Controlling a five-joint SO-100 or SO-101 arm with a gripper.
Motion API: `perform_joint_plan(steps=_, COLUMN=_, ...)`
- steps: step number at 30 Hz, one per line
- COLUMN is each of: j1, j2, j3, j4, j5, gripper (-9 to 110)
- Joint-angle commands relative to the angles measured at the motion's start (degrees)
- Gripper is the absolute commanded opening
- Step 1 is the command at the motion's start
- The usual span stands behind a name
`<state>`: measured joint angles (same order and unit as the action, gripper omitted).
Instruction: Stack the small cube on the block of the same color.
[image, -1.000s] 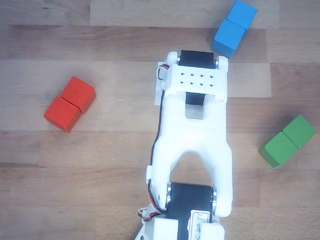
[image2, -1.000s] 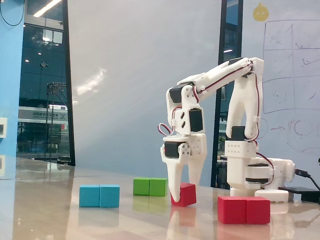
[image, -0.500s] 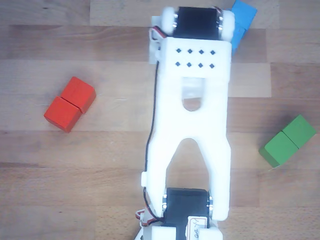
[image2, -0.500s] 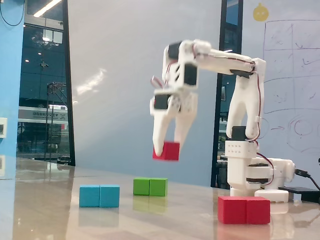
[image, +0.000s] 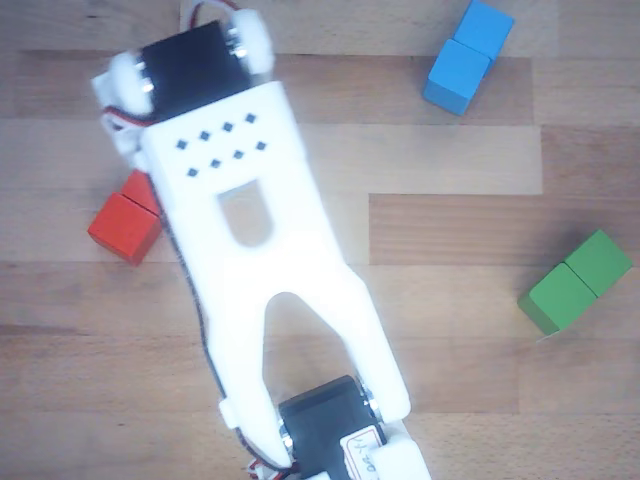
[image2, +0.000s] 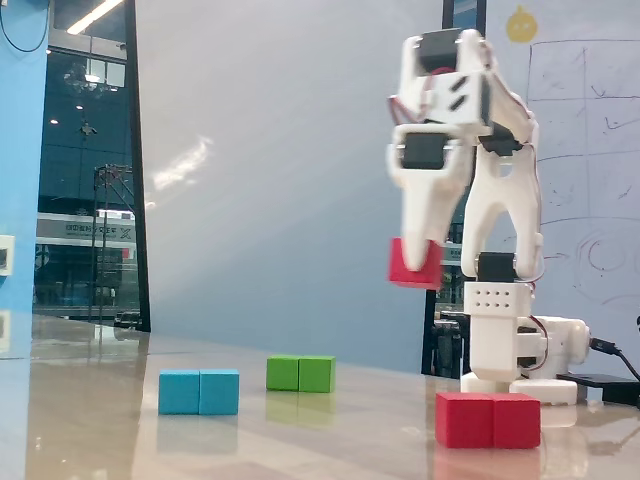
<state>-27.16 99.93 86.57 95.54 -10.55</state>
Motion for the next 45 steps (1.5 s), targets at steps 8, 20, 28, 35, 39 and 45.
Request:
perform_joint_plan(steps=8, j1=-11.16, j2=-0.09, j3=-6.06, j4=-1.85, j5=0.79, gripper=6)
perform_joint_plan(steps=20, j1=-11.78, j2=-8.7, j3=-5.63, j4=-6.68, j5=0.79, gripper=6)
perform_joint_plan(steps=28, j1=-11.78, j2=-12.66, j3=-5.36, j4=-7.21, j5=0.79, gripper=6)
perform_joint_plan(steps=35, j1=-11.69, j2=-15.91, j3=-5.36, j4=-7.29, j5=0.88, gripper=6)
perform_joint_plan(steps=39, j1=-11.6, j2=-17.58, j3=-5.27, j4=-8.53, j5=0.88, gripper=6)
perform_joint_plan(steps=45, j1=-11.78, j2=-19.34, j3=-5.27, j4=-8.96, j5=0.88, gripper=6)
